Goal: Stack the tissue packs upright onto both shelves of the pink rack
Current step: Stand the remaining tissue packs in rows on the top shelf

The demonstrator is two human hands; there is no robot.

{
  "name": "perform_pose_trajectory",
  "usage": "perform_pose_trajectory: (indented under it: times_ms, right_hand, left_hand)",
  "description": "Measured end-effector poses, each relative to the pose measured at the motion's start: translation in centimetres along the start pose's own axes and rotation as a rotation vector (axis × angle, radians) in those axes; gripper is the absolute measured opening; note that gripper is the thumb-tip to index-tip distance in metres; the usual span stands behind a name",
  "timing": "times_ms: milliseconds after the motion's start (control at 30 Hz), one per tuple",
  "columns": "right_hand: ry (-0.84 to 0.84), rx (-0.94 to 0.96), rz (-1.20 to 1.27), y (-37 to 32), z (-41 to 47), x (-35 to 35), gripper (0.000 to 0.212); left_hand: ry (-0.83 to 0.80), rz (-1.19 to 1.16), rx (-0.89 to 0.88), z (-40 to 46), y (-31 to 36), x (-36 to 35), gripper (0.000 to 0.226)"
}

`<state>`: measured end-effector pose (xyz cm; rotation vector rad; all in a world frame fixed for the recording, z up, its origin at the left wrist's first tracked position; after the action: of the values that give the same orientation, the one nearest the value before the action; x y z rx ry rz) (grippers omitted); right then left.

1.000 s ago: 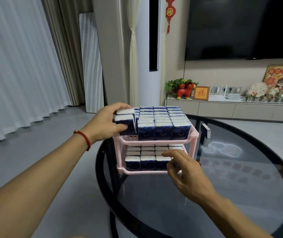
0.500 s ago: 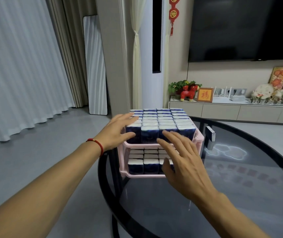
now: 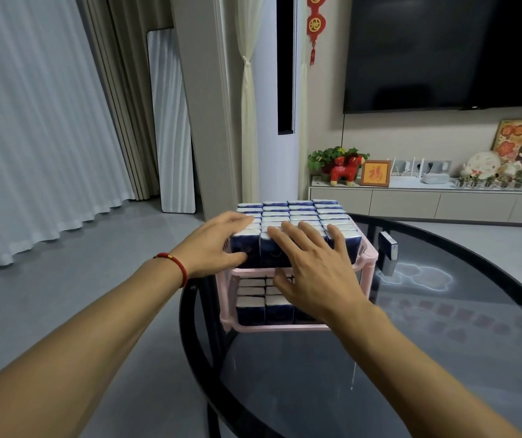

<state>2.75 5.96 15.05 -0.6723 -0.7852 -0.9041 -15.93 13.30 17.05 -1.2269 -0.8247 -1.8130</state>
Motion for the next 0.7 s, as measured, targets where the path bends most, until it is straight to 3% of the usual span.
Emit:
perform_pose_trajectory:
  times_ms: [400, 700]
  right_hand:
    - [-0.083, 0.050, 0.016, 0.1, -0.5, 0.9, 0.081]
    - [0.167, 0.197, 0.053, 1.8, -5.7, 3.8, 0.061]
  left_hand:
    - [-0.041, -0.141, 0.021, -0.6, 1.0, -0.6, 0.078]
    - [-0.040, -0.267, 0.016, -0.9, 1.0, -0.5, 0.097]
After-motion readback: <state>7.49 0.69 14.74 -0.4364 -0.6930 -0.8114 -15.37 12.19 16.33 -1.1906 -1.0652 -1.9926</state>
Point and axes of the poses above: each hand's wrist, its own z-axis towards the middle knuckle, its own x-axis out of the back of the hand, y = z × x, the point moved 5 cm from there along z, towards the middle knuckle, and after that the axes turned 13 degrees about z, right-handed, at the moved point
